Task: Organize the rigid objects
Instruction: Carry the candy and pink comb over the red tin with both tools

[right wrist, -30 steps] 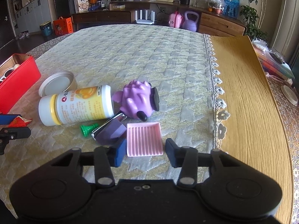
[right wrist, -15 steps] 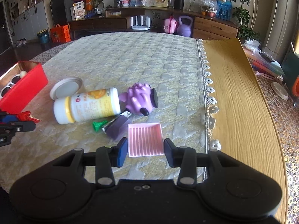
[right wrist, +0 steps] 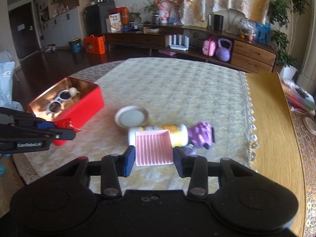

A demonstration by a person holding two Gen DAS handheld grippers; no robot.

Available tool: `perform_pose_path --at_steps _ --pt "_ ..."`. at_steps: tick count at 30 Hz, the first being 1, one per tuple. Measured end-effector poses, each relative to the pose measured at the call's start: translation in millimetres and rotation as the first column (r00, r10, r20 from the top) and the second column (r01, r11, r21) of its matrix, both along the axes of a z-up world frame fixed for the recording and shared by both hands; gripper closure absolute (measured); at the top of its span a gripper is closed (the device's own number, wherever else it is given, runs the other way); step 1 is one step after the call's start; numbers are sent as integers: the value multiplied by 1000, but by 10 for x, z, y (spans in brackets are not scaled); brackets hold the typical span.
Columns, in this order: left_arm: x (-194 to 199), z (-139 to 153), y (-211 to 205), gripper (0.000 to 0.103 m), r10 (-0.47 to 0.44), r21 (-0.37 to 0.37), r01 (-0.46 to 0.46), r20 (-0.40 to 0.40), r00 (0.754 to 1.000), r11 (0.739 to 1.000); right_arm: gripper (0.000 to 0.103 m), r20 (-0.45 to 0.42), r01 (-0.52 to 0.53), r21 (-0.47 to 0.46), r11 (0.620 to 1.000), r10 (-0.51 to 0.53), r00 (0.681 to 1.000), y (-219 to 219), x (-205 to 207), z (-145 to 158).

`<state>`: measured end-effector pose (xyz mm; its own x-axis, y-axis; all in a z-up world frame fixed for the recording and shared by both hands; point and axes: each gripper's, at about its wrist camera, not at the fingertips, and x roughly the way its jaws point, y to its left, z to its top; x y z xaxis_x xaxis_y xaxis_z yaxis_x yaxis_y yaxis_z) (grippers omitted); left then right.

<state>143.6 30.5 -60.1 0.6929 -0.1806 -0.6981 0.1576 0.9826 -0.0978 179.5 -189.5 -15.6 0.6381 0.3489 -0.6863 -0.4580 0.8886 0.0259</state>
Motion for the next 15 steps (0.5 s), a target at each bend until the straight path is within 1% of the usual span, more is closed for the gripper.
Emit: perform_pose_path --at_steps 7,15 --pt "-99 197 363 81 51 -14 -51 15 999 999 62 30 -92 -9 996 92 995 406 -70 154" --pt "-97 273 841 81 132 -31 -131 18 991 991 62 56 -169 -10 986 170 984 845 -41 297"
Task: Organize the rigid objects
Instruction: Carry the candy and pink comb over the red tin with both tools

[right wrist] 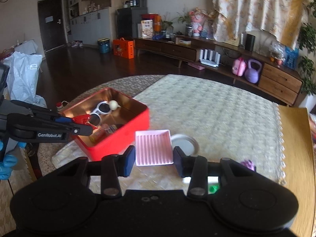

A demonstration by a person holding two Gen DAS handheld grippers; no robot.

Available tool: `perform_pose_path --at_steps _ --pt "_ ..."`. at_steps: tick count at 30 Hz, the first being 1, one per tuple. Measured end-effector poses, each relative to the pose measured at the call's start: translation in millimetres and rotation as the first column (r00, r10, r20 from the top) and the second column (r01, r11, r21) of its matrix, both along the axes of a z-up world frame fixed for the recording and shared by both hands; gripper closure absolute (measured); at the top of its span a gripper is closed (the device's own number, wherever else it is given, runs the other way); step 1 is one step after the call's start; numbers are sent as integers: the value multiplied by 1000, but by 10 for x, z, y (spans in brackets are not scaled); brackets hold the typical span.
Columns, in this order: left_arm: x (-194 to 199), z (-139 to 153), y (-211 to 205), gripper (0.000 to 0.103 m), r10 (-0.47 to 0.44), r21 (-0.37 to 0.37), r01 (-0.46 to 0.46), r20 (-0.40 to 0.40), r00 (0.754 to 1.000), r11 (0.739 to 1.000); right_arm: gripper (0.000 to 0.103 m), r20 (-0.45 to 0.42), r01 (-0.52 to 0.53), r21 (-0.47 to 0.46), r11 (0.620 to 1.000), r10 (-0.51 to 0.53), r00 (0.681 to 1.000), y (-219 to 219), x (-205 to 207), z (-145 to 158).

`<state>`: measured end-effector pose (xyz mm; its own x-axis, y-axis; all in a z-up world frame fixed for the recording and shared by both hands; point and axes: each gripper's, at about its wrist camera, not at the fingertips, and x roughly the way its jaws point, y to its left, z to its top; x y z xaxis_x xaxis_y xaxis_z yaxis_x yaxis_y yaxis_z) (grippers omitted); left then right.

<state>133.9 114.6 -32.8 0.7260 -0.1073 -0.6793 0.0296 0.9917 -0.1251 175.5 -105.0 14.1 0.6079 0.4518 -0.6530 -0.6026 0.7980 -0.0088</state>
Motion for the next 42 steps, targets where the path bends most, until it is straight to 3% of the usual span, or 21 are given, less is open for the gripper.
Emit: perform_pose_path --at_steps 7,22,31,37,42 --pt "157 35 297 81 40 41 -41 13 999 998 62 4 -59 -16 998 59 998 392 110 -3" --pt "980 -133 600 81 39 98 -37 -17 999 995 62 -34 -162 -80 983 160 987 1175 408 -312" --pt "1384 -428 668 81 29 117 -17 -107 994 993 62 -69 -208 -128 970 200 977 1572 492 -590" --pt "1560 -576 673 80 8 80 5 -166 986 997 62 -78 -218 -143 965 209 975 1704 536 -726" --pt "1622 -711 573 80 -14 127 41 -203 979 991 62 -94 -216 -145 965 204 974 1742 553 -785"
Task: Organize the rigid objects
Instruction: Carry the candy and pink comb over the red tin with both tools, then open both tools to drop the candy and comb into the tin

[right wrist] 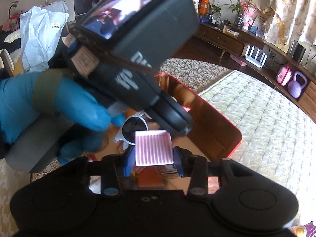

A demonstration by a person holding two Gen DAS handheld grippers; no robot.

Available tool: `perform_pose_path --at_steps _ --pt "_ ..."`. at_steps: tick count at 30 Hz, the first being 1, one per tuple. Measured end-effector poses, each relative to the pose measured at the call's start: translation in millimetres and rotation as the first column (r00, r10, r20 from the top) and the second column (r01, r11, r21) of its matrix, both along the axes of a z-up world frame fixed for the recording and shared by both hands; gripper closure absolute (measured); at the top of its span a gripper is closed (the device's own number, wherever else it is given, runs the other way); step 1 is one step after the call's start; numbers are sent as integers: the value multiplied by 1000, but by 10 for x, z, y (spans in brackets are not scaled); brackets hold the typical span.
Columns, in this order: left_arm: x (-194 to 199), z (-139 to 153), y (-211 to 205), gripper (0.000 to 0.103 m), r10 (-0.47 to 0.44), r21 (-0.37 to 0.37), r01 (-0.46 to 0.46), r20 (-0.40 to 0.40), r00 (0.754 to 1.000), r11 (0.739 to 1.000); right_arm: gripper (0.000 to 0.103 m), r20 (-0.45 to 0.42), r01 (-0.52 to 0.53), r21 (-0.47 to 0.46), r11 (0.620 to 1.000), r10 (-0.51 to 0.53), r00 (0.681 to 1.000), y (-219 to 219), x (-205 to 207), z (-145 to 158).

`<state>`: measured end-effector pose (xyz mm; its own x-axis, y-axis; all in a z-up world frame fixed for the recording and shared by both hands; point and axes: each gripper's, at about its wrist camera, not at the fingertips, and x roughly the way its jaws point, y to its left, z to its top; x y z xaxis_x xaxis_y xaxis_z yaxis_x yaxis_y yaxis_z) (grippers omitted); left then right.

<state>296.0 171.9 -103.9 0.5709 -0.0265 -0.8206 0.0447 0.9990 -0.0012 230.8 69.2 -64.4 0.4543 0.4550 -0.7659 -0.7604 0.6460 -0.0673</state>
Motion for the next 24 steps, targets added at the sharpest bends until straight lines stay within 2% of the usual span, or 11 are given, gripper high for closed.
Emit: perform_pose_path --at_steps 14,19,24 --pt "41 -23 5 80 17 -25 -17 -6 1000 1000 62 -49 53 21 998 -52 997 -57 38 -59" --pt "4 -25 54 75 45 -58 -46 -14 999 997 61 -54 62 35 997 -60 997 -106 33 -32" --pt "-83 -19 55 74 47 -62 -48 -19 999 997 59 -64 70 59 996 -66 996 -186 -7 34"
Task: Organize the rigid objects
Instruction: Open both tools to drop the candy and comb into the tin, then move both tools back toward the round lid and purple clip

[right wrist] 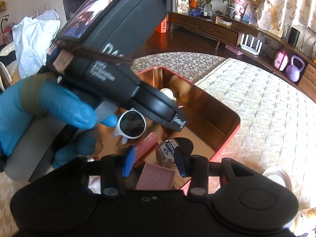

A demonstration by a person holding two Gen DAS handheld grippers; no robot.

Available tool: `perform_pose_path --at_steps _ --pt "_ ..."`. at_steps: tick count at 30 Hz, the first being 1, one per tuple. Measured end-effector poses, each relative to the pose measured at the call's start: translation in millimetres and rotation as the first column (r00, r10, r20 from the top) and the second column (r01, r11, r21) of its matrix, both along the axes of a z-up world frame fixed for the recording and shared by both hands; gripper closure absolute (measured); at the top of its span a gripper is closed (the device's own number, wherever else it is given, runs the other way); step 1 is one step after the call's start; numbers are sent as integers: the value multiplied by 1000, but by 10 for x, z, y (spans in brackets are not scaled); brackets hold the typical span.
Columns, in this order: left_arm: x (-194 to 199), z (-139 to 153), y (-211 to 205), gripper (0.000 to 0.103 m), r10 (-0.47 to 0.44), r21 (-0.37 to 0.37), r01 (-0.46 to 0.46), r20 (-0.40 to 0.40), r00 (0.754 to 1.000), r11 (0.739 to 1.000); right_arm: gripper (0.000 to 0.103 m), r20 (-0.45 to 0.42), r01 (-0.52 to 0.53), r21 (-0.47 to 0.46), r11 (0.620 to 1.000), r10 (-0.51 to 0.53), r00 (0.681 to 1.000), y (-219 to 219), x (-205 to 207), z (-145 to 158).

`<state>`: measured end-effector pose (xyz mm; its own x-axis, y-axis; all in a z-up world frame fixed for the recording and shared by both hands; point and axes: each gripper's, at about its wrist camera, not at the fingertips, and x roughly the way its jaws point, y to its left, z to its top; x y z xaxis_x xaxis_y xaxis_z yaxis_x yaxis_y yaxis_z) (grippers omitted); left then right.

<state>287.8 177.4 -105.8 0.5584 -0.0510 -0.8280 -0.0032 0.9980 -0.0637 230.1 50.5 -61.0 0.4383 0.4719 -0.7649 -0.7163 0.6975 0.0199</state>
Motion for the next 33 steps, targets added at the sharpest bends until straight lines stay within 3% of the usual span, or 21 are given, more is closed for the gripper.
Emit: perform_pose_path --at_steps 9,10,12,13,23,33 --pt "-233 201 5 71 0 -42 2 48 999 999 52 0 21 64 998 -21 1000 -175 -115 195" --pt "-265 232 -1 68 1 -39 1 55 998 999 52 3 24 71 997 -24 1000 -198 -131 219" --pt "-337 300 -4 37 7 -35 -4 80 997 999 50 5 31 84 996 -31 999 -245 -152 266" --pt "-384 340 -8 33 12 -32 -8 100 995 999 50 6 33 92 995 -33 999 -268 -159 288" --pt "-718 632 -68 32 22 -31 -17 173 985 999 38 25 57 138 989 -62 998 -525 -347 497" --pt "-1115 817 -332 29 -35 -19 41 235 971 999 21 41 85 181 980 -94 995 -902 -547 638"
